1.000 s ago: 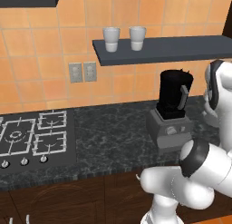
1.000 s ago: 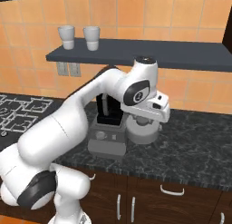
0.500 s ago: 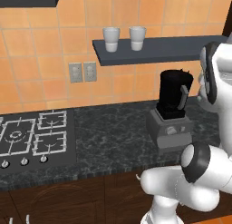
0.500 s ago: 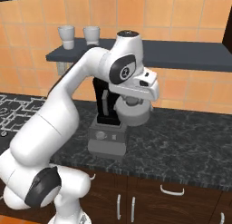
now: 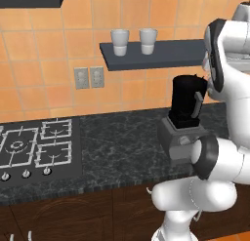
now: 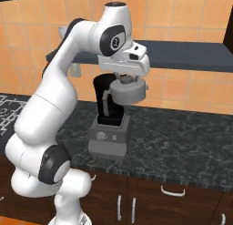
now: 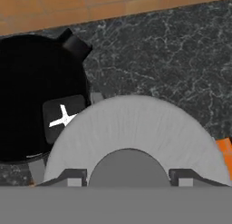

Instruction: Close the lid blender by securely placing the lid on top.

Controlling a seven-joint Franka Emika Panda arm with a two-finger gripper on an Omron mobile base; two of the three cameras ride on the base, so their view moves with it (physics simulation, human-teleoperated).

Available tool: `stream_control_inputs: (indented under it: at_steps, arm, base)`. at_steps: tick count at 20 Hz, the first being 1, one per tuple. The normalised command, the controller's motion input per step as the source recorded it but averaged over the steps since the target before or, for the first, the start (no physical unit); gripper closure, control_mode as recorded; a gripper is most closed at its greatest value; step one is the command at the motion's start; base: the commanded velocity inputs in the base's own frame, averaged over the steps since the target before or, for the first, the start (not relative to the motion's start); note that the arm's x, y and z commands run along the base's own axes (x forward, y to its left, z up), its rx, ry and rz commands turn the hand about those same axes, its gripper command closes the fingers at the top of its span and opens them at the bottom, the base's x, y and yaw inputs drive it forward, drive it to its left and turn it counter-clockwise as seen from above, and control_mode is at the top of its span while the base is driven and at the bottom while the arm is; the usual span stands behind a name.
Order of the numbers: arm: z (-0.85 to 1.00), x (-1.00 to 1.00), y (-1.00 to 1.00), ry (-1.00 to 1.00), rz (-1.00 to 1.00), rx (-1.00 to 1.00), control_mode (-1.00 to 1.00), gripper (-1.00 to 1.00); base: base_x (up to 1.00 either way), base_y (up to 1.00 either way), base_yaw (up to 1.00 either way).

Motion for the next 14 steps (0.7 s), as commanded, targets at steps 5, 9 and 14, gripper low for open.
stream_control_inputs:
  at_steps: [5,9,14]
  arm:
    - [0.40,0.25,0.43,-0.11,0.02,0.00,-1.00,1.00]
    - [0.78,-0.60,0.09,-0.23,0.02,0.00,-1.00,1.00]
    - [0.11,-0.13,0.55,-0.12,0.11,0.00,-1.00,1.00]
  base:
    - [0.00,0.00,0.00]
    - [0.00,0.00,0.00]
    - [0.00,0.00,0.00]
